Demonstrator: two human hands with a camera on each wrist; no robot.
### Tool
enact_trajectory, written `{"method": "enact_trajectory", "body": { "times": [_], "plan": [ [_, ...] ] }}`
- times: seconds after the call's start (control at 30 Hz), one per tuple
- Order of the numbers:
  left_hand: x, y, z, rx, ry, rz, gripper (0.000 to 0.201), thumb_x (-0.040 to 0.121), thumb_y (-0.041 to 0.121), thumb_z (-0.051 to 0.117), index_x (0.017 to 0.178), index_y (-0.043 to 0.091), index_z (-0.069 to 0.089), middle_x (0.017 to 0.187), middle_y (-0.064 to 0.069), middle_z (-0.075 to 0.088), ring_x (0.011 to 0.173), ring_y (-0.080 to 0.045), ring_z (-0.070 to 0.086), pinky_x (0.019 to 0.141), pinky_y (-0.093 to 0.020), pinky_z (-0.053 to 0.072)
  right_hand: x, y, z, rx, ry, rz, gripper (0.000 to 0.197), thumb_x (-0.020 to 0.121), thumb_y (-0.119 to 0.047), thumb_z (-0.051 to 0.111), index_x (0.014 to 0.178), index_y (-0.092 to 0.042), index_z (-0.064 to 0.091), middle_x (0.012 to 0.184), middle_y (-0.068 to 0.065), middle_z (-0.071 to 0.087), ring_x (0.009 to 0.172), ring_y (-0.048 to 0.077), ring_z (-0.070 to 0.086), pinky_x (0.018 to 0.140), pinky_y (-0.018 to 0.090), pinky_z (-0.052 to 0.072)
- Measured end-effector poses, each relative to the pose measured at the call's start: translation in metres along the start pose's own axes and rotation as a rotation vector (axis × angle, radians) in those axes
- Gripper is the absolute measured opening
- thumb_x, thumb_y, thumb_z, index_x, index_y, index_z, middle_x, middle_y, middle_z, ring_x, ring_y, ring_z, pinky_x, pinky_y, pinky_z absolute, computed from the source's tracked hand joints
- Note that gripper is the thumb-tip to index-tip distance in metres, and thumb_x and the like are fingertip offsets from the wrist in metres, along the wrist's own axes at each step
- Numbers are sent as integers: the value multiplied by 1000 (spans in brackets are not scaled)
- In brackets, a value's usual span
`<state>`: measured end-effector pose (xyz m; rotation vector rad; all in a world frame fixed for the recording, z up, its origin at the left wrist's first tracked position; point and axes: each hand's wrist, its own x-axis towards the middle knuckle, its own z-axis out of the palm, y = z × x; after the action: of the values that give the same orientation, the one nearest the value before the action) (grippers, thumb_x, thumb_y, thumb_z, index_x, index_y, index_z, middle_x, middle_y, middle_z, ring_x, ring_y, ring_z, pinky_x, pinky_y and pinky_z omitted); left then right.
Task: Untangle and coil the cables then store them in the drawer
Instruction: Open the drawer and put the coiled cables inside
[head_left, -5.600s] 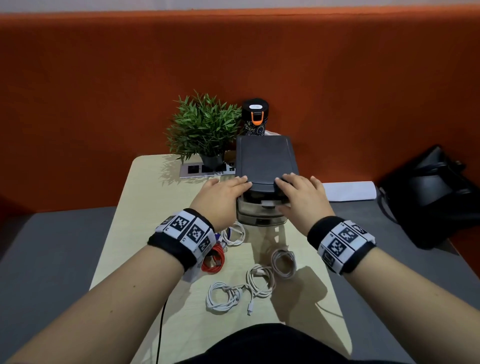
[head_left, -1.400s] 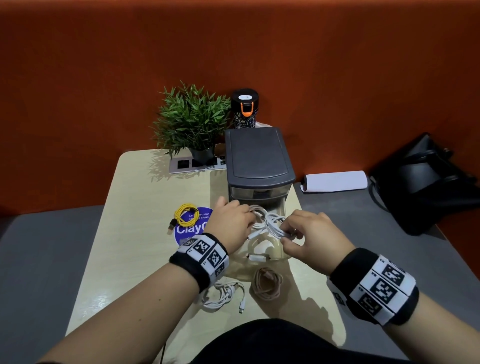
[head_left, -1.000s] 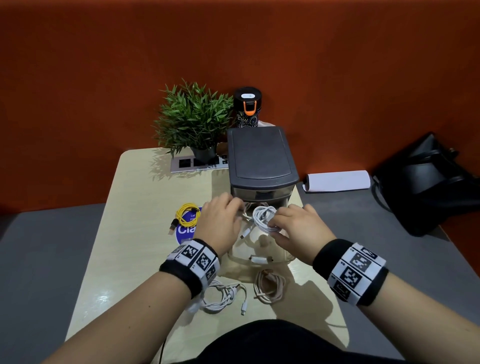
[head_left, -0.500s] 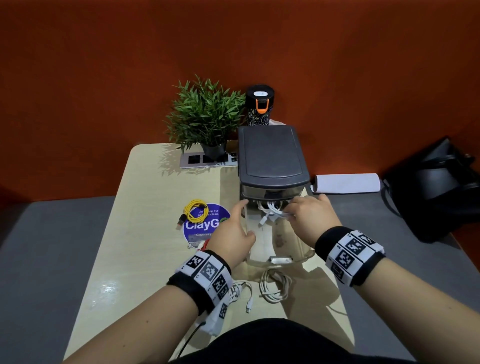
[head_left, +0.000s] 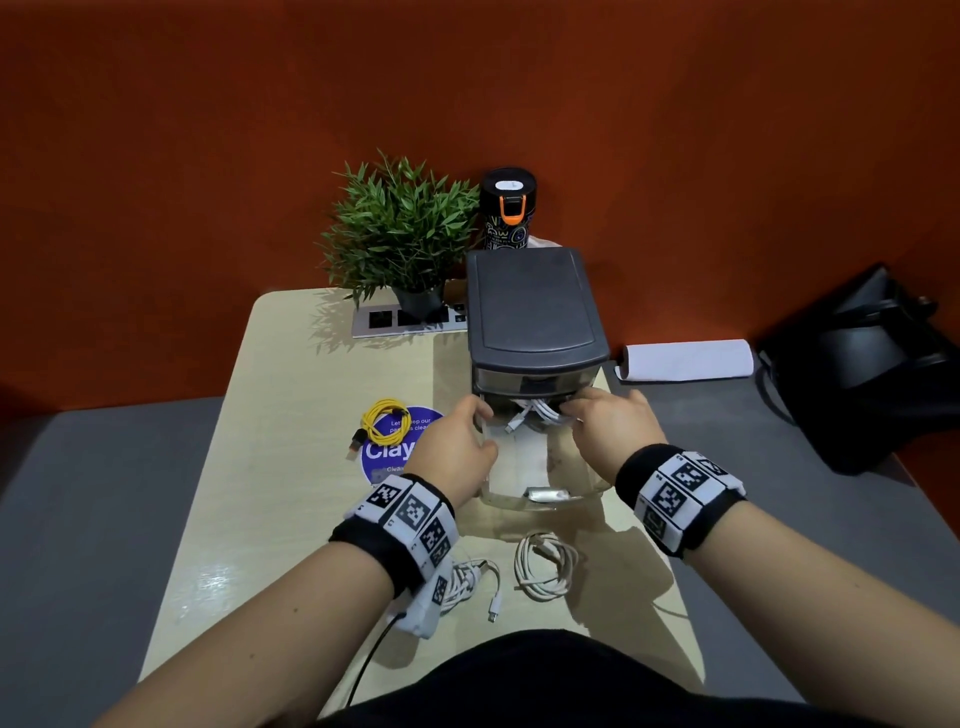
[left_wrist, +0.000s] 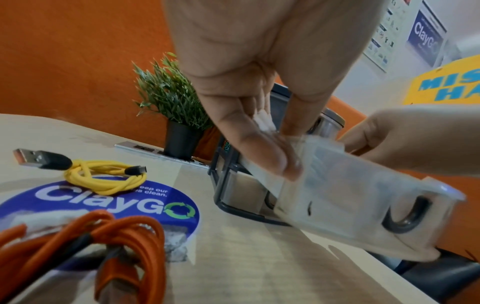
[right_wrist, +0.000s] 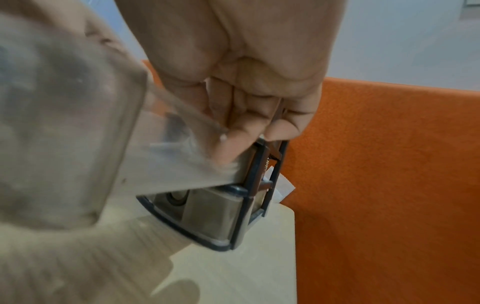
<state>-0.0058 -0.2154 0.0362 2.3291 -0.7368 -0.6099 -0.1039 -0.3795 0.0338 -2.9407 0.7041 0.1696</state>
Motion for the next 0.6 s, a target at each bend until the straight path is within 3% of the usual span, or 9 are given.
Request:
{"method": "enact_trajectory", "body": {
  "times": [0.1,0.2,0.27,0.37,0.47,0.6],
  "plan": [
    [-2,1,-2,-35,2,14,23,92,24,57,111,28,46,63,4,57,51,-8,57,42,-14,34,-16,-3,-11,29,62,-47,40,93,-14,42,128,-27,57,129,-7,56,110,18,56,92,33,28],
    [-7,-4,-6,-114,35,-3,12,95,33,51,101,28,42,61,2,56,53,-17,61,48,-27,43,-44,-11,-16,68,230,-233,22,83,-14,58,100,-22,70,96,-4,67,87,21,64,76,33,36],
    [-10,-15,-9,-28,57,-3,13,95,35,48,90,24,45,60,3,51,58,-20,57,57,-32,45,-64,-15,-12,118,255,-396,15,79,-18,58,81,-24,72,75,-6,64,67,17,62,63,29,45],
    [-24,-38,-16,162,-83,47,20,93,38,52,78,25,52,63,7,51,60,-10,51,58,-28,42,-84,-20,2,93,-3,-525,23,80,-31,47,77,-29,70,70,-10,63,59,14,61,51,25,50],
    [-46,-54,-20,350,-339,135,17,88,45,57,81,30,62,81,10,63,75,-5,57,66,-24,44,-94,-19,17,23,-304,-504,23,87,-30,51,96,-21,71,95,0,67,81,27,65,69,35,51],
    [-69,-67,-10,619,-481,250,30,81,51,61,98,26,63,99,9,60,89,-12,55,70,-27,40,-98,-20,35,-119,-386,-443,28,80,-36,68,105,-23,68,98,2,62,77,28,64,67,33,48]
  ]
}}
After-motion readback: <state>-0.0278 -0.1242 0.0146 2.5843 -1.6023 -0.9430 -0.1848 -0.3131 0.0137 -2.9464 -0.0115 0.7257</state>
